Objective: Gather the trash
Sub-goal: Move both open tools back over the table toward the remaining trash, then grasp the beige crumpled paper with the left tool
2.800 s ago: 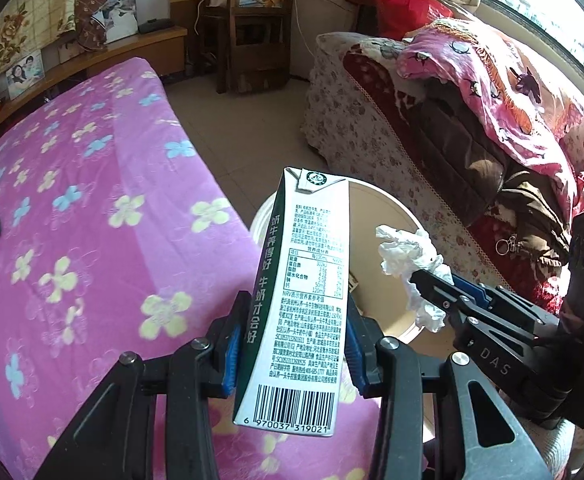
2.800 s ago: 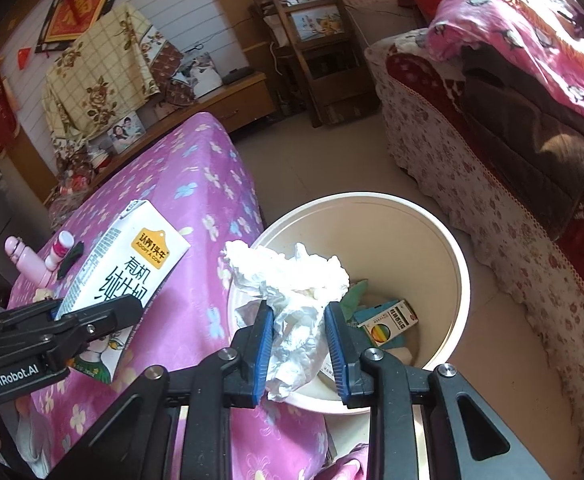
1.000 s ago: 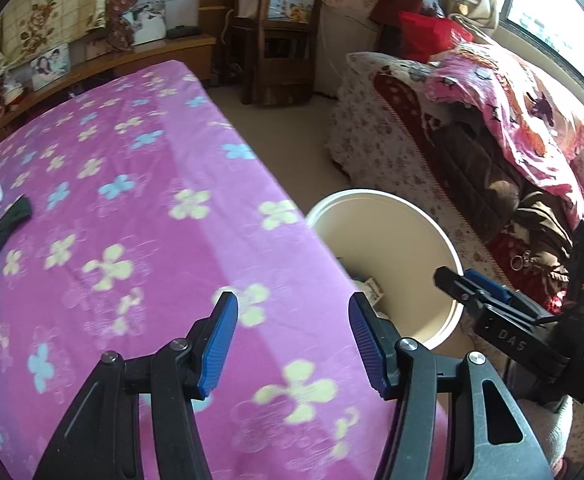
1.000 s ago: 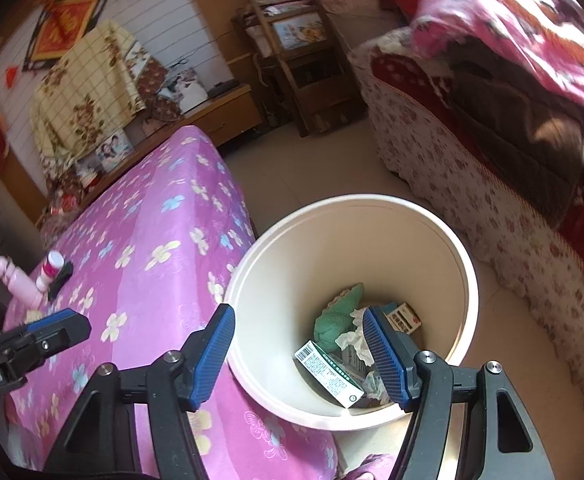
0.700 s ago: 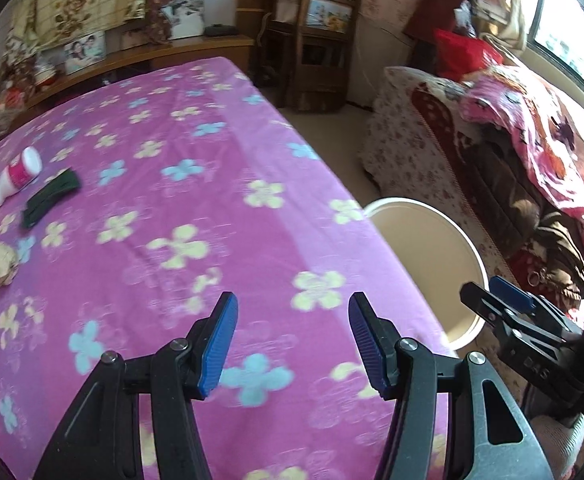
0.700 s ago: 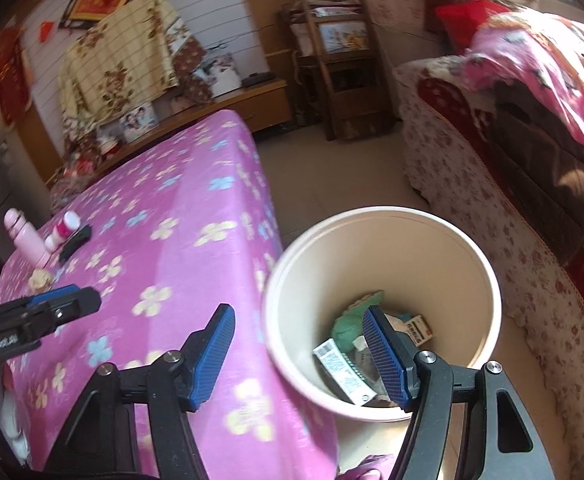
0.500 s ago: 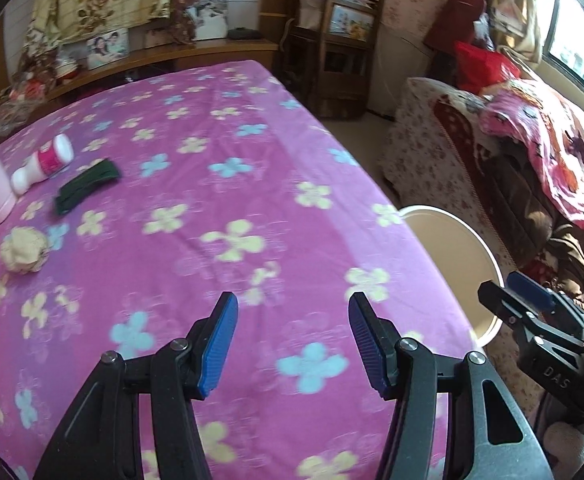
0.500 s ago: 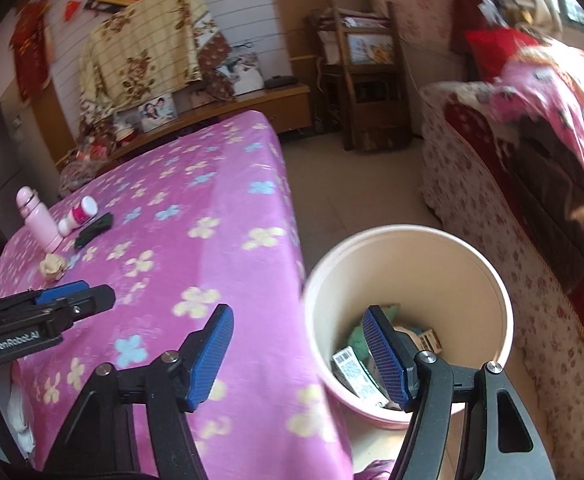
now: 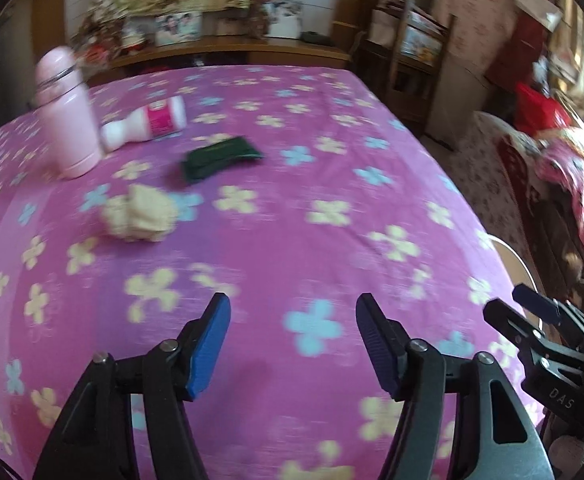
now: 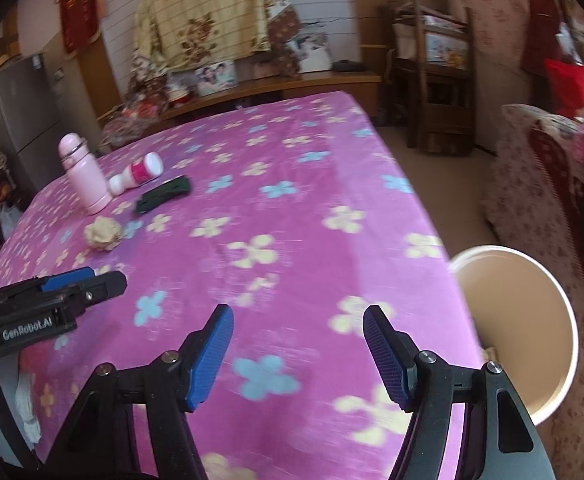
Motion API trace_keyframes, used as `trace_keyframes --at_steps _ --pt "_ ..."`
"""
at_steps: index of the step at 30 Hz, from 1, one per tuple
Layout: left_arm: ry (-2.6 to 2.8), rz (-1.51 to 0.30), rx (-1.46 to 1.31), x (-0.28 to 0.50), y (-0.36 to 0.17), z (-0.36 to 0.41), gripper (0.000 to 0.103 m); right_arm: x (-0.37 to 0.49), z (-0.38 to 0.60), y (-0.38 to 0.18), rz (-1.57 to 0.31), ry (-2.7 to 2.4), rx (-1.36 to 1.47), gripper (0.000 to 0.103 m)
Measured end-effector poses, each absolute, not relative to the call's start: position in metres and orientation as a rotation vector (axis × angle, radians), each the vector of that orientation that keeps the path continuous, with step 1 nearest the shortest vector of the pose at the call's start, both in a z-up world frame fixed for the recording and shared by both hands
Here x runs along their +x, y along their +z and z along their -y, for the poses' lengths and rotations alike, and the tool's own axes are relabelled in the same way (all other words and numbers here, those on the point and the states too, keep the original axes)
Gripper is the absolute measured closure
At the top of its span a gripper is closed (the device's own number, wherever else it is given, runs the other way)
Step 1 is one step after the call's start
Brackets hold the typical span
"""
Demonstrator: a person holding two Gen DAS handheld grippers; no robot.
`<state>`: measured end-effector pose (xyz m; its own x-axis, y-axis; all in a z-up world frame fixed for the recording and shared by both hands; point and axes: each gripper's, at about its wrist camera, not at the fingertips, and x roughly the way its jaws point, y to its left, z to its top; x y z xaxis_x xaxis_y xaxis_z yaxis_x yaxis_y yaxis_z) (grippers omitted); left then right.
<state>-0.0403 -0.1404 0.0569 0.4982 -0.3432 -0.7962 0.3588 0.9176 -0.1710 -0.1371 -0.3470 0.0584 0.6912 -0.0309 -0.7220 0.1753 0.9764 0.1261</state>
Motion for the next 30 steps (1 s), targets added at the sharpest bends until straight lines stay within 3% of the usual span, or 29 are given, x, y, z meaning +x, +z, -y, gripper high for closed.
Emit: trace_keyframes --at_steps 7,18,20,21,25,30 --pt "-0.312 -0.958 -0.022 0.003 0.052 0.089 0.029 -0.101 0.311 0.048 -0.834 -0.030 0.181 0.032" --pt "-0.256 -0.990 -0.017 0.068 0.022 0.076 0.029 -0.049 0.290 0.033 -0.890 0.039 0.182 0.032" --pt "-0.277 -0.994 -0.020 0.071 0.017 0.076 0.039 -0.046 0.290 0.032 -0.891 0.048 0.185 0.032" --pt "-0.292 -1.000 -0.021 0.072 0.016 0.077 0.060 -0.045 0.289 0.031 -0.891 0.051 0.183 0.032" --pt "-0.330 -0.994 -0.024 0.076 0.023 0.076 0.068 -0.037 0.287 0.028 -0.894 0.059 0.176 0.032" --pt "-0.324 -0.962 -0.024 0.085 0.037 0.077 0.068 -0.019 0.287 0.022 -0.913 0.077 0.226 0.032"
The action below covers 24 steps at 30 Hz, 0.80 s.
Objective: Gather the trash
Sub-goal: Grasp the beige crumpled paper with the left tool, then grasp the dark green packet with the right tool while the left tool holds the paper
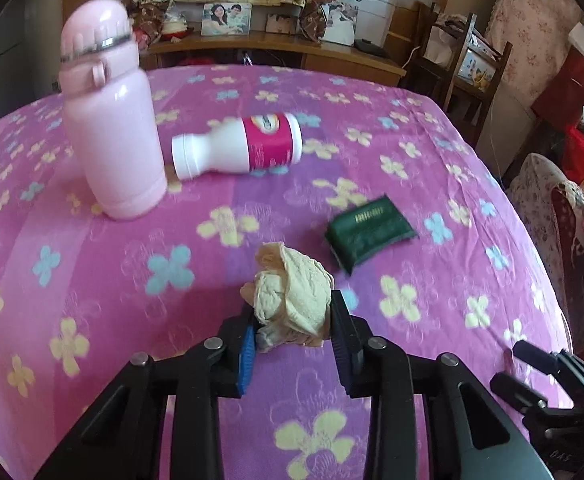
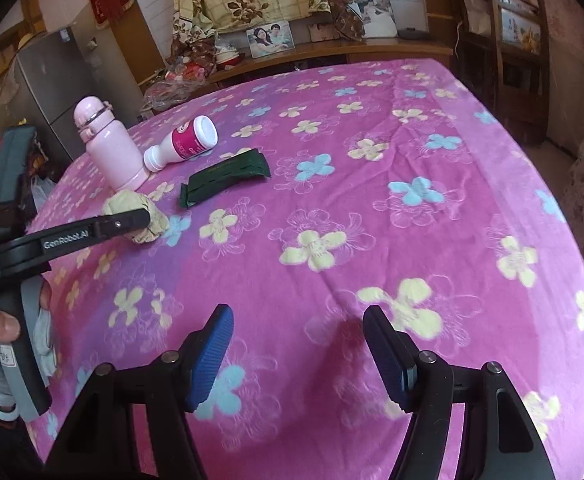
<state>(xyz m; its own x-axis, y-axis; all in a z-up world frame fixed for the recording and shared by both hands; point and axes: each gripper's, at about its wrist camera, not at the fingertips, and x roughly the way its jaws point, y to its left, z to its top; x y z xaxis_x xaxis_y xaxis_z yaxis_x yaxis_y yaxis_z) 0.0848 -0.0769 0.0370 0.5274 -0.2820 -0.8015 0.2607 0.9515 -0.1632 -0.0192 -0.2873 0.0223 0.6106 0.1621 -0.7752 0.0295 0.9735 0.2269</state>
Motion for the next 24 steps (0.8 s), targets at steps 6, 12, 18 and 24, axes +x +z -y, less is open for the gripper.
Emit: trace_keyframes --at_steps 6,12,18,24 --pt "-0.290 -0.964 -0.035 0.102 0.040 0.078 0.068 -0.004 0.281 0.022 -0.910 0.080 0.195 0.032" --pt "-0.241 -0.981 -0.052 0.130 0.038 0.083 0.068 0.021 0.283 0.023 -0.919 0.080 0.213 0.032" --pt "-0.199 -1.000 -0.056 0.151 0.029 0.095 0.068 0.041 0.286 0.025 -0.925 0.082 0.190 0.032" --pt "-0.345 -1.055 -0.056 0.136 0.022 0.118 0.068 0.046 0.299 0.030 -0.917 0.061 0.183 0.032"
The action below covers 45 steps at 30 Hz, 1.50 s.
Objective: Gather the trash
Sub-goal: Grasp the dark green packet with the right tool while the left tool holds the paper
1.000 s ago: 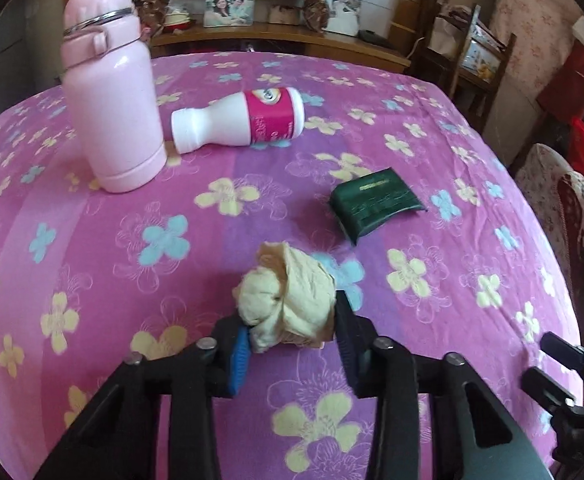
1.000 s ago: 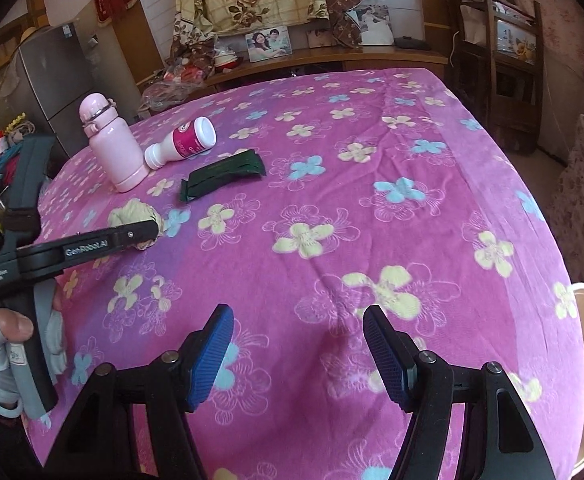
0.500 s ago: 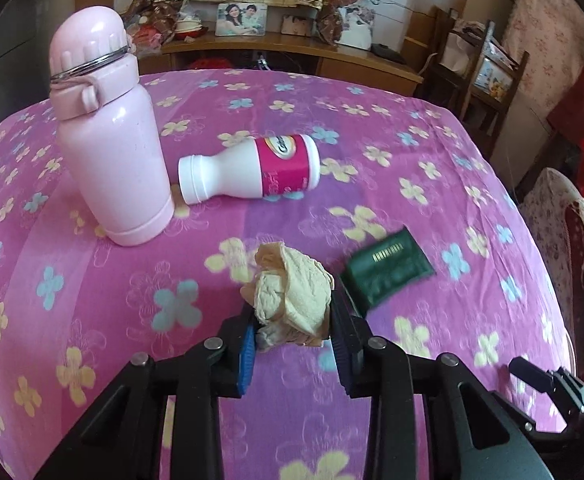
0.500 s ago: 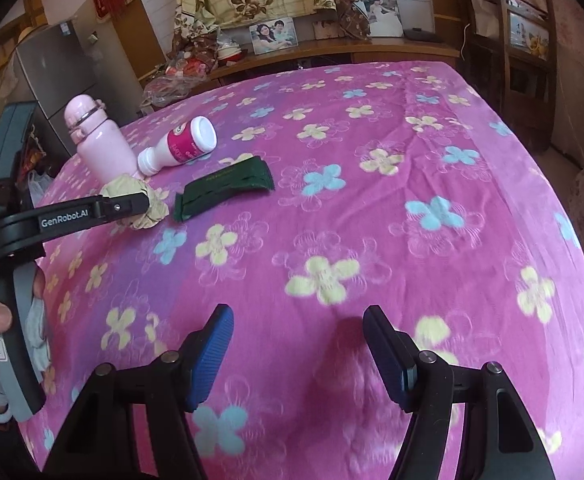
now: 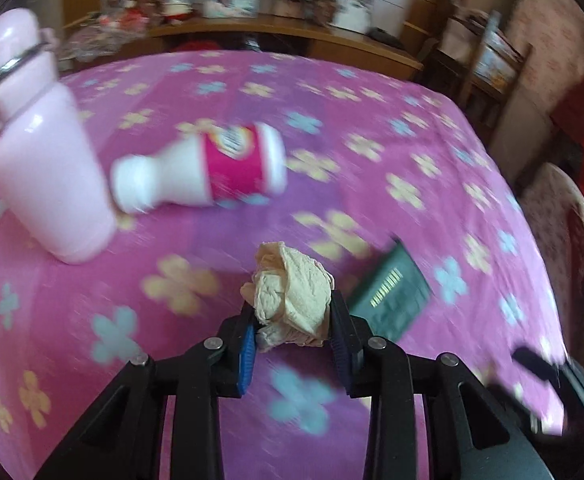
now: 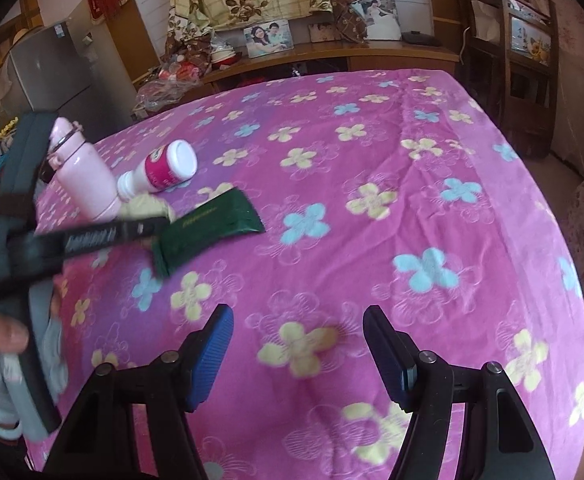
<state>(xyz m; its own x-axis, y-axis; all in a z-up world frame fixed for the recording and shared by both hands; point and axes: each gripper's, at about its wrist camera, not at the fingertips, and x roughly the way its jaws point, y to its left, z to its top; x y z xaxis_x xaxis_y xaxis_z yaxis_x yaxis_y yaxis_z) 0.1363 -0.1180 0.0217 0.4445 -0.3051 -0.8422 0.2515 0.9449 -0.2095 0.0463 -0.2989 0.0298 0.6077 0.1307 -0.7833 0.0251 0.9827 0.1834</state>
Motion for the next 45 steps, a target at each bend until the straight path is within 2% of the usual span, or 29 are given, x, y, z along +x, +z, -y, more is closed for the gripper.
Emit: trace_keyframes --at_steps 7,15,17,26,27,28,29,30,45 --pt "-0.436 -1.053 -0.047 0.097 0.032 0.107 0.068 0.056 0.309 0.038 -0.907 0.046 0.245 0.032" --pt "-0.349 -1.008 0.001 0.087 0.039 0.069 0.068 0.093 0.278 0.030 -0.945 0.090 0.343 0.032" --pt "-0.331 -1.008 -0.004 0.087 0.038 0.060 0.068 0.104 0.267 0.027 -0.958 0.087 0.353 0.029" --pt "-0.314 -1.022 -0.043 0.081 0.031 0.047 0.068 0.124 0.228 0.017 -0.948 0.020 0.192 0.028" --pt "-0.316 -1.022 -0.044 0.079 0.031 0.048 0.068 0.122 0.228 0.016 -0.941 0.021 0.180 0.032" --pt "-0.318 -1.020 -0.043 0.077 0.032 0.049 0.068 0.119 0.228 0.016 -0.934 0.015 0.161 0.051" --pt "-0.322 -1.017 -0.041 0.074 0.033 0.051 0.068 0.116 0.231 0.017 -0.930 0.013 0.153 0.063" --pt "-0.326 -1.015 -0.038 0.072 0.034 0.052 0.068 0.111 0.237 0.017 -0.933 0.031 0.181 0.069" --pt "-0.395 -1.015 -0.017 0.010 0.043 0.098 0.068 -0.012 0.289 0.046 -0.874 0.117 0.292 0.071"
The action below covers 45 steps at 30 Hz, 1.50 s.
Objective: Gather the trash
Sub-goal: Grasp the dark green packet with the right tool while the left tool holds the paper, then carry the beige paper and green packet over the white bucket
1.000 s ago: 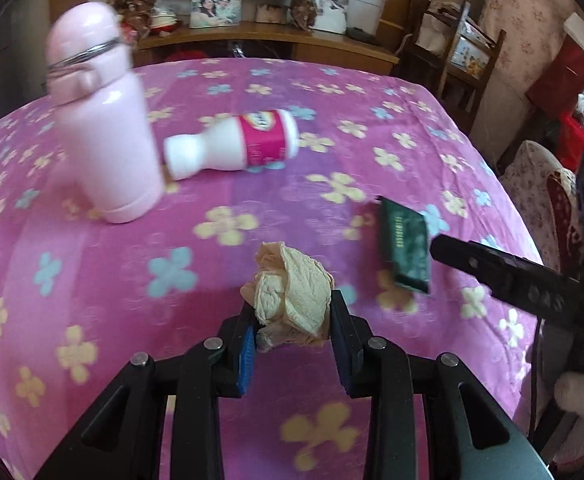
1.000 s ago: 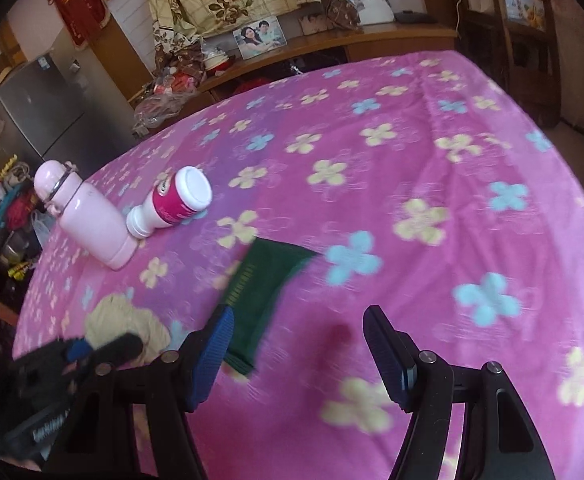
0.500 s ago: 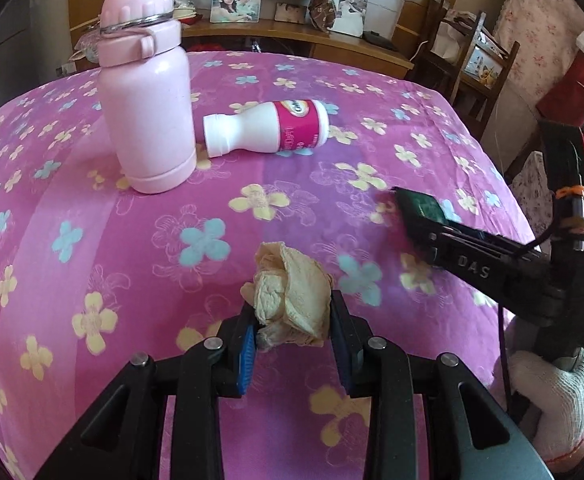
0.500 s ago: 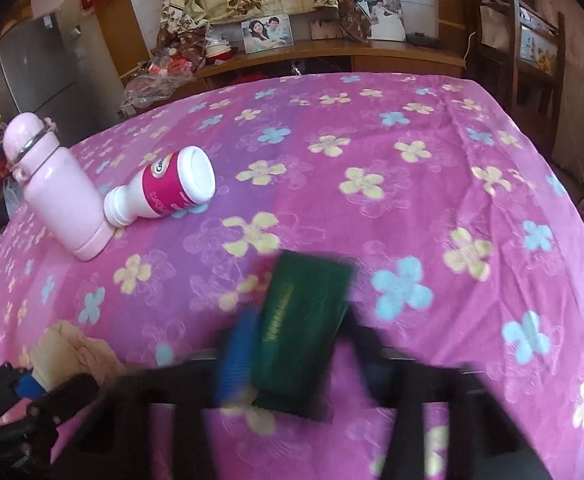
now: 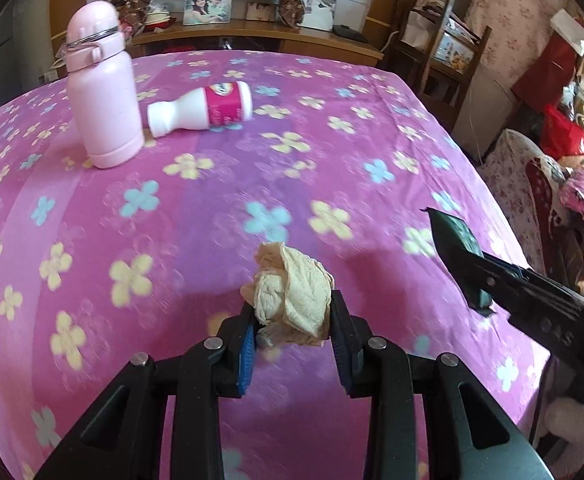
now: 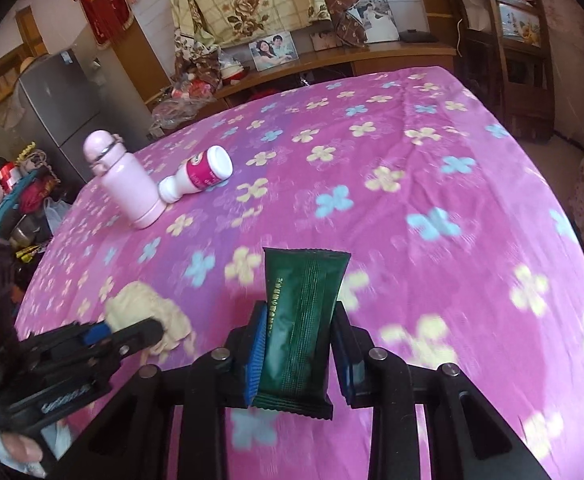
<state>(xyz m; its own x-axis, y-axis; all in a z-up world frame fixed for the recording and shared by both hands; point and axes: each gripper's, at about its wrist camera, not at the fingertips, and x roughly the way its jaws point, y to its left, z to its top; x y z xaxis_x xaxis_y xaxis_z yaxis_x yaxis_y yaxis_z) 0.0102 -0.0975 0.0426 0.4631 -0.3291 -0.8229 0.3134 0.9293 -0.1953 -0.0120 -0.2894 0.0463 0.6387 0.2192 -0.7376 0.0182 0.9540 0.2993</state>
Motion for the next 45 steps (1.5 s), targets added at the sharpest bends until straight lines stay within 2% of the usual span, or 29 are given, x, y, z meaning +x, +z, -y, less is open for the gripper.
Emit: trace_keyframes --at_steps 13,26,45 --pt "-0.487 -0.984 0.043 -0.053 0.061 0.152 0.068 -0.115 0.331 0.052 -0.835 0.079 0.336 0.071" --pt "-0.682 -0.974 0.098 -0.100 0.077 0.244 0.068 -0.196 0.419 0.064 -0.778 -0.079 0.385 0.071" --pt "-0.832 -0.991 0.204 -0.132 0.069 0.370 0.068 -0.245 0.542 0.034 -0.757 -0.327 0.539 0.071"
